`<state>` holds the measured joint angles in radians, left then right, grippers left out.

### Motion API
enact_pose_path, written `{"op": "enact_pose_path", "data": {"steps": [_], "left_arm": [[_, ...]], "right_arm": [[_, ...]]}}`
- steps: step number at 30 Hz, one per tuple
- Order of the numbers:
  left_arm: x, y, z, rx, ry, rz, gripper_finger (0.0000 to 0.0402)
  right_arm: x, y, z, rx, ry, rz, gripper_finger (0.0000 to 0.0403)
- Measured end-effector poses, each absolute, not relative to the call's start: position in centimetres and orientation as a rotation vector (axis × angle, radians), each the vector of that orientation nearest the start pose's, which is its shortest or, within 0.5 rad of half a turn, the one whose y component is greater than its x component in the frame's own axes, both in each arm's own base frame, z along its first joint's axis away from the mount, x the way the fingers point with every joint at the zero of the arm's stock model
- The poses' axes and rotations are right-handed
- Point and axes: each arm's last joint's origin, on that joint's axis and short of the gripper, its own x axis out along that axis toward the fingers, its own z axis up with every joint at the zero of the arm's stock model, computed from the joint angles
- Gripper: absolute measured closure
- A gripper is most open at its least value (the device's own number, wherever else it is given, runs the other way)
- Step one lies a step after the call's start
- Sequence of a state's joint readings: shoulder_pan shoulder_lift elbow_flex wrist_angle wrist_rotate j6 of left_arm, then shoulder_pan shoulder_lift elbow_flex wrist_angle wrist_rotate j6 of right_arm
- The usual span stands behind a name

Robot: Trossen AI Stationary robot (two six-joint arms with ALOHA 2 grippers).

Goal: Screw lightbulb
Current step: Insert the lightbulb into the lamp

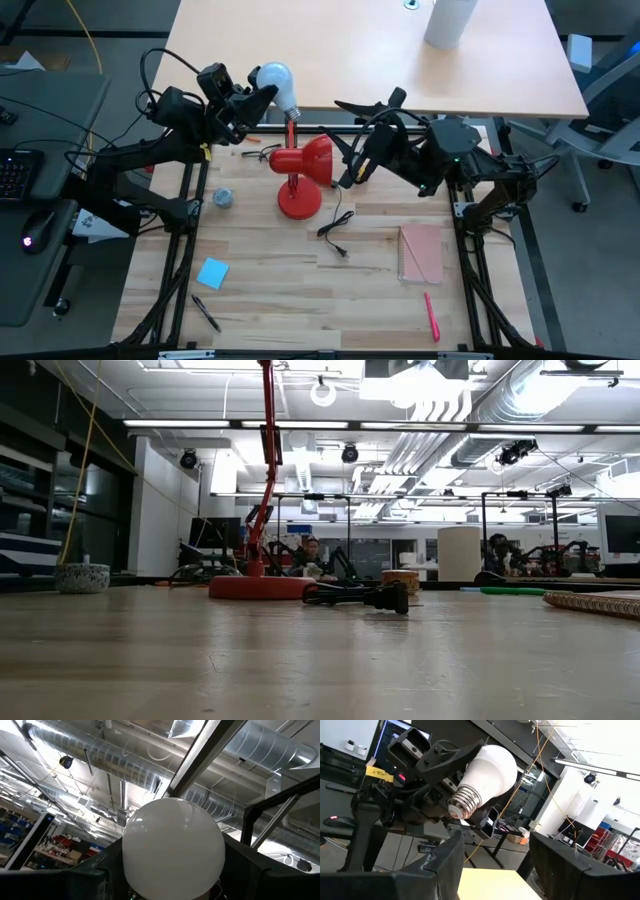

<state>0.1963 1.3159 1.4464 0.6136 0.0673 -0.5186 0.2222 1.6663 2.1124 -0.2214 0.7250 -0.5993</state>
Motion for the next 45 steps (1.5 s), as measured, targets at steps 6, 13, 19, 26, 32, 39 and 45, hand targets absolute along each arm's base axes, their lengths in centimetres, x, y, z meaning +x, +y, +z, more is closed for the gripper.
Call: {"op": "enact_pose_path", "data": {"steps": [6, 13, 19, 26, 32, 39, 45], "left_arm": [[25.5, 4.9, 51.6, -0.397, -0.750, -0.071, 0.0174], [25.5, 4.9, 51.6, -0.397, -0.750, -0.071, 0.0174], [25.5, 4.9, 51.5, -0.401, -0.745, -0.071, 0.0174], [25.8, 4.7, 51.3, -0.420, -0.703, -0.154, 0.0174], [25.5, 5.1, 51.8, -0.595, -0.891, -0.043, 0.0174], [27.6, 4.9, 50.8, -0.947, -1.030, -0.112, 0.0174], [30.1, 5.1, 49.0, -1.115, -1.024, -0.079, 0.0174]], "right_arm": [[32.4, 5.3, 54.6, -0.458, -0.052, -0.543, 0.0187], [32.4, 5.3, 54.6, -0.458, -0.053, -0.542, 0.0187], [32.4, 5.3, 54.6, -0.439, -0.058, -0.538, 0.0187], [32.0, 4.4, 54.6, -0.288, -0.095, -0.406, 0.0187], [31.1, 3.1, 55.3, -0.231, -0.124, -0.353, 0.0187], [31.3, 3.1, 55.3, -0.427, -0.089, -0.426, 0.0187], [32.3, 3.1, 54.6, -0.603, 0.005, -0.544, 0.0187]]}}
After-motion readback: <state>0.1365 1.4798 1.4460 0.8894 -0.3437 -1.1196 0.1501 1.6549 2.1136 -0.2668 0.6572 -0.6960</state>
